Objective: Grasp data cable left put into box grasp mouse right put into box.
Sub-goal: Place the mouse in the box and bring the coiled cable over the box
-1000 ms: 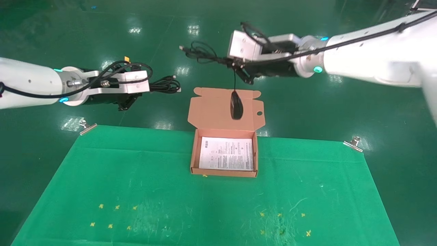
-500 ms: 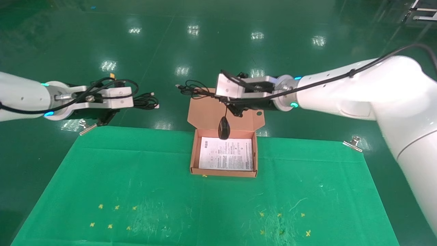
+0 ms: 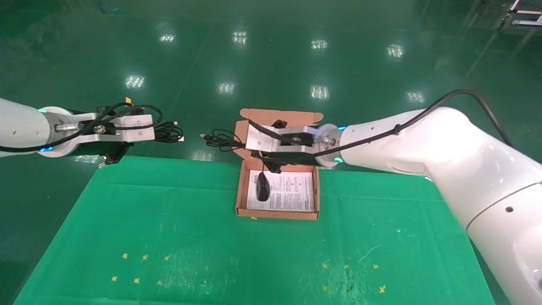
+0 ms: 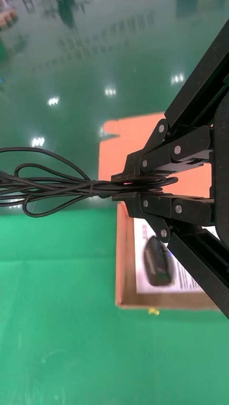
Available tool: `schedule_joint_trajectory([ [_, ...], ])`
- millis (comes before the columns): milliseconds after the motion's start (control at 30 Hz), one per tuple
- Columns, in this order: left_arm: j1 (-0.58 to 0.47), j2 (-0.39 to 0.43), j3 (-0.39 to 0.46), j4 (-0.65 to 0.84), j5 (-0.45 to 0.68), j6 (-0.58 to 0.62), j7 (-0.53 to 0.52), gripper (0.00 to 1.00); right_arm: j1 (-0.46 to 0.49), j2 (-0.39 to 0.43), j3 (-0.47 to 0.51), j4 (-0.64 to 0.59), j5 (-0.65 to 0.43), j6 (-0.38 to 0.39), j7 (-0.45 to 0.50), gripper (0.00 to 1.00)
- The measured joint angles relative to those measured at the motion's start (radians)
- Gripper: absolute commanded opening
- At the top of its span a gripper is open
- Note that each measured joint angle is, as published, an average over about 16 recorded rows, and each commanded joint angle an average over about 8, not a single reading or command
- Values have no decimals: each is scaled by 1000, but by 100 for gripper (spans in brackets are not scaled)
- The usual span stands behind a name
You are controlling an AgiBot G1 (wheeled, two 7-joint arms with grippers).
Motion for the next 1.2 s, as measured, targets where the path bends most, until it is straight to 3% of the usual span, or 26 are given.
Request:
schedule_joint_trajectory([
  [567,3,-2,0,-11,5,4,-9,0,-19,0,-217,-92,63,69,246,0],
  [600,3,-2,0,-11,5,4,-9,0,-19,0,-228,-96,64,70,258,5],
  [833,4,-2,0,-12,5,5,-9,0,-16,6,-277,-99,72,74,308,92],
  [867,4,-2,1,-11,5,4,-8,0,-16,8,-282,-97,73,75,312,100],
  [1200,22,42,11,45,-35,-57,59,0,-11,48,-298,-61,82,68,325,100],
])
